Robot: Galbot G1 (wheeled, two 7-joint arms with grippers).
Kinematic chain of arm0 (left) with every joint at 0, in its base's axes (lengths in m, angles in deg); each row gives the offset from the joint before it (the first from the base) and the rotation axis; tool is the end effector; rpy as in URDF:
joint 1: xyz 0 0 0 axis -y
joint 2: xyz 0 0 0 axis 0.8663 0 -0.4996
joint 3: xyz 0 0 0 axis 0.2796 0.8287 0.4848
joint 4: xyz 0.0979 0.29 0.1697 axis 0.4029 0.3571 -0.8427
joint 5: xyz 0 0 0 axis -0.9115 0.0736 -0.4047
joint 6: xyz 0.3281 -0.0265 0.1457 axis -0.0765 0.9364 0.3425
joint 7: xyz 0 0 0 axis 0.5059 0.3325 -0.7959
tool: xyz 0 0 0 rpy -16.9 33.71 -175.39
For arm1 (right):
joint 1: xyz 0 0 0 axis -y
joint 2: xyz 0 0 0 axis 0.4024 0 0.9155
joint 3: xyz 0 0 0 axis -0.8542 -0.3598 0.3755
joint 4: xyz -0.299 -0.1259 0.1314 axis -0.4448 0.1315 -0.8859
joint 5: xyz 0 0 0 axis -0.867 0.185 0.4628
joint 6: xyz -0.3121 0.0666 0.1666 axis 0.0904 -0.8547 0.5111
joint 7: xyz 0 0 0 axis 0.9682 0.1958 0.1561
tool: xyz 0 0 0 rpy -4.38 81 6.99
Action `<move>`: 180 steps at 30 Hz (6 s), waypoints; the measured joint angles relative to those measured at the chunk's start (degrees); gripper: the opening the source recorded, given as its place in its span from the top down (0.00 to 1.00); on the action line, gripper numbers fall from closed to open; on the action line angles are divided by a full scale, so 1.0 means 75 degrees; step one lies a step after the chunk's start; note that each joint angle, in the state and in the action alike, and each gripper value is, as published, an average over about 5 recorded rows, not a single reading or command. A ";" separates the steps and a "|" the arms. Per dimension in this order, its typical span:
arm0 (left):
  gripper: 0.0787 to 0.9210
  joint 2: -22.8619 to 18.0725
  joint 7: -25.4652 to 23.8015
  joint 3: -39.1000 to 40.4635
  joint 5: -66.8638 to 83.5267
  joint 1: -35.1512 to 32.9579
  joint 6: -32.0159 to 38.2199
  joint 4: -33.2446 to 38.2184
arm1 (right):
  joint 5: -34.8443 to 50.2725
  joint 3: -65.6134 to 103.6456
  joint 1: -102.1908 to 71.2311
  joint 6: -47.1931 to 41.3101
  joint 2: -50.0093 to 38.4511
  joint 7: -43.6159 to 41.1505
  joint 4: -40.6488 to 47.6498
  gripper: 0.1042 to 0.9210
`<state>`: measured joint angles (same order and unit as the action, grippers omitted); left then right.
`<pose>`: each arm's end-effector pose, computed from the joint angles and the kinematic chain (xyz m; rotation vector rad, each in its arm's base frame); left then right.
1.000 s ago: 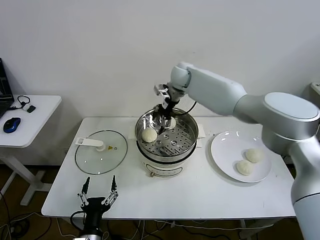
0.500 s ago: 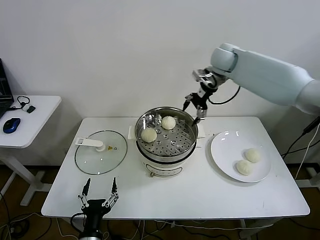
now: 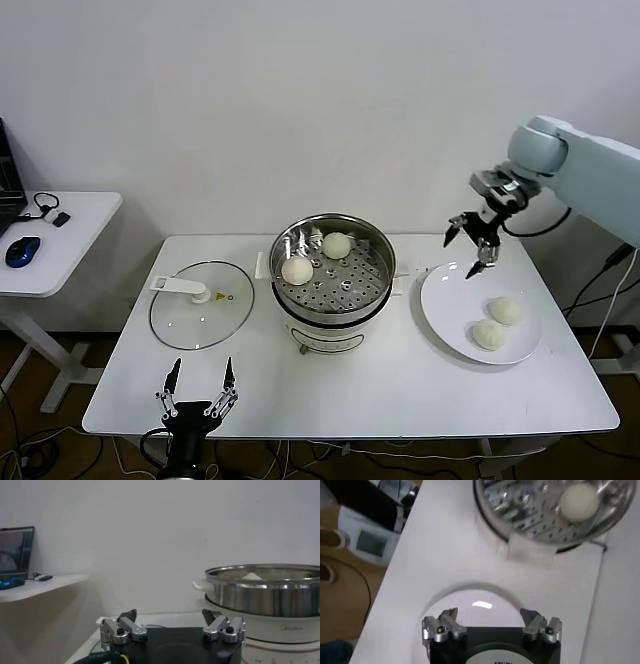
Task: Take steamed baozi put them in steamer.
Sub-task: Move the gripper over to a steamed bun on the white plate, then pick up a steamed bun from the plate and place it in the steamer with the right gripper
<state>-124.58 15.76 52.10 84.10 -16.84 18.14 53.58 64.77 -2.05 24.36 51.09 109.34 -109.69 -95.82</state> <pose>0.0905 -0.0110 -0.3398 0.0743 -3.0621 -0.0930 0.5727 -0.1814 -0.0506 1.5191 -1.1848 1.3721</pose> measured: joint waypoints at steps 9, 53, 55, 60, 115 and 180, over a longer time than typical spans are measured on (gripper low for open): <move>0.12 -0.0011 0.0007 -0.0032 0.0001 -0.0041 0.0002 0.0007 | -0.1259 0.0973 -0.1221 0.0241 -0.0333 -0.0092 0.0158 0.12; 0.12 -0.0015 0.0002 -0.0055 0.0070 -0.0004 -0.0015 -0.0181 | -0.3039 0.3202 -0.4043 0.0456 0.0158 0.0425 0.1322 0.12; 0.12 -0.0015 0.0002 -0.0052 0.0071 -0.0001 -0.0016 -0.0184 | -0.3077 0.3239 -0.4077 0.0462 0.0173 0.0430 0.1333 0.12; 0.12 -0.0018 0.0002 -0.0047 0.0071 0.0001 -0.0020 -0.0185 | -0.3183 0.3348 -0.4179 0.0483 0.0222 0.0439 0.1372 0.12; 0.12 -0.0047 0.0000 -0.0028 0.0044 0.0035 -0.0049 -0.0172 | -0.3202 0.3590 -0.4167 0.0616 0.0038 0.0311 0.1092 0.33; 0.12 0.0282 -0.0273 -0.0115 -0.0175 0.0410 -0.0445 -0.0165 | -0.2204 0.0270 -0.0293 0.2787 0.4029 0.0306 -0.0764 0.34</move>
<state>-122.46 13.72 51.24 82.79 -13.76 14.80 52.35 48.23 -0.03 22.17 72.00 139.56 -107.40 -101.55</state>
